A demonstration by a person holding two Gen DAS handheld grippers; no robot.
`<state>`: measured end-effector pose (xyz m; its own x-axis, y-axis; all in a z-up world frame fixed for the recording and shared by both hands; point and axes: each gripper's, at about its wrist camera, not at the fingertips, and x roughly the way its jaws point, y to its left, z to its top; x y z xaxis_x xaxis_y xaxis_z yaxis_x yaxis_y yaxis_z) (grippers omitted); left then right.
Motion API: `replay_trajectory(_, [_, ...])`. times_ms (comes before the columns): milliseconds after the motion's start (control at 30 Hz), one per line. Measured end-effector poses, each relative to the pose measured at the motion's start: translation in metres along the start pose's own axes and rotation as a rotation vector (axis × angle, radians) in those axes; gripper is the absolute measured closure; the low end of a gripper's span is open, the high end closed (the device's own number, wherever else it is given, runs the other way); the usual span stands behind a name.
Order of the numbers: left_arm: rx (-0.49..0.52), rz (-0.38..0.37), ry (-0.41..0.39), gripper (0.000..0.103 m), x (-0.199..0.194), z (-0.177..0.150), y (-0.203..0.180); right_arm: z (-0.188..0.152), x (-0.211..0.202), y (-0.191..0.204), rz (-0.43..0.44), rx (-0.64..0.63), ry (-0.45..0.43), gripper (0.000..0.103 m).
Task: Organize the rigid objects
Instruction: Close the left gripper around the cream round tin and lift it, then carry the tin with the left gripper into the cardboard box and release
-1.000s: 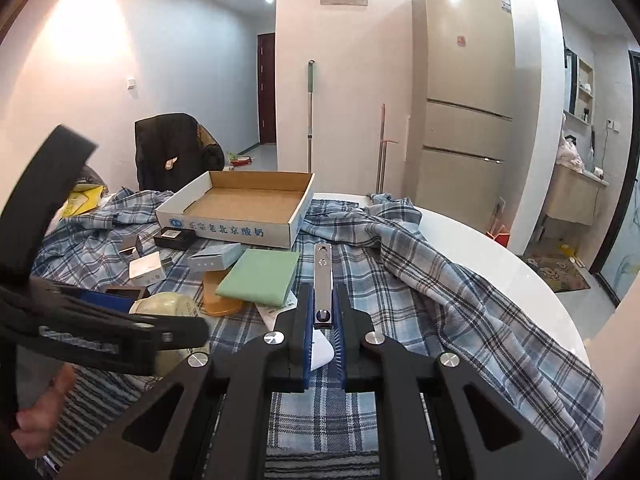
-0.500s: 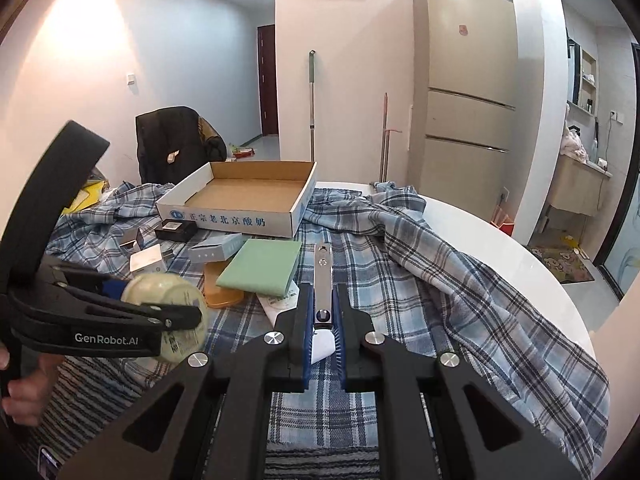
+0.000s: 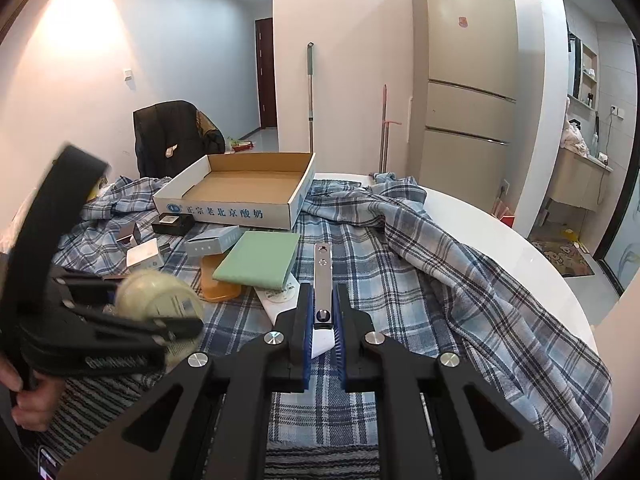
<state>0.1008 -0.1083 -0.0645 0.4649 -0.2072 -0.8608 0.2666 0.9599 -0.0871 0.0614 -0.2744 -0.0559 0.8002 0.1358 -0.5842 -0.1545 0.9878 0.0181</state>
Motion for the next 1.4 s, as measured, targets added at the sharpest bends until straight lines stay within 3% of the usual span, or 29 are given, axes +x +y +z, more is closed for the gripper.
replay_trajectory(300, [-0.015,0.105,-0.247,0.052,-0.043,-0.005,0.017,0.001,0.003,0.003,-0.027,-0.008,0.010,0.095])
replay_trajectory(433, [-0.067,0.184,-0.442,0.052,-0.054,-0.015,0.020,0.005,0.001,0.009,-0.045,-0.027,0.010,0.095])
replay_trajectory(533, [-0.095,0.166,-0.520,0.052,-0.064,-0.010,0.020,0.013,-0.002,0.013,-0.046,-0.040,0.019,0.095])
replay_trajectory(700, [-0.111,0.174,-0.605,0.052,-0.075,0.008,0.025,0.041,-0.006,0.013,-0.065,-0.033,-0.008,0.095])
replay_trajectory(900, [-0.163,0.210,-0.756,0.052,-0.118,0.031,0.070,0.087,-0.009,0.030,-0.077,-0.053,-0.097,0.095])
replay_trajectory(1033, [-0.129,0.236,-0.809,0.052,-0.133,0.054,0.088,0.119,0.000,0.051,-0.027,-0.061,-0.126,0.095])
replay_trajectory(1200, [-0.212,0.254,-0.824,0.052,-0.135,0.092,0.120,0.158,0.024,0.070,0.095,0.010,-0.095,0.095])
replay_trajectory(1267, [-0.238,0.255,-0.835,0.052,-0.132,0.107,0.132,0.172,0.035,0.077,0.093,0.021,-0.108,0.095])
replay_trajectory(1400, [-0.188,0.268,-0.855,0.052,-0.119,0.125,0.134,0.192,0.058,0.089,0.082,0.021,-0.152,0.095])
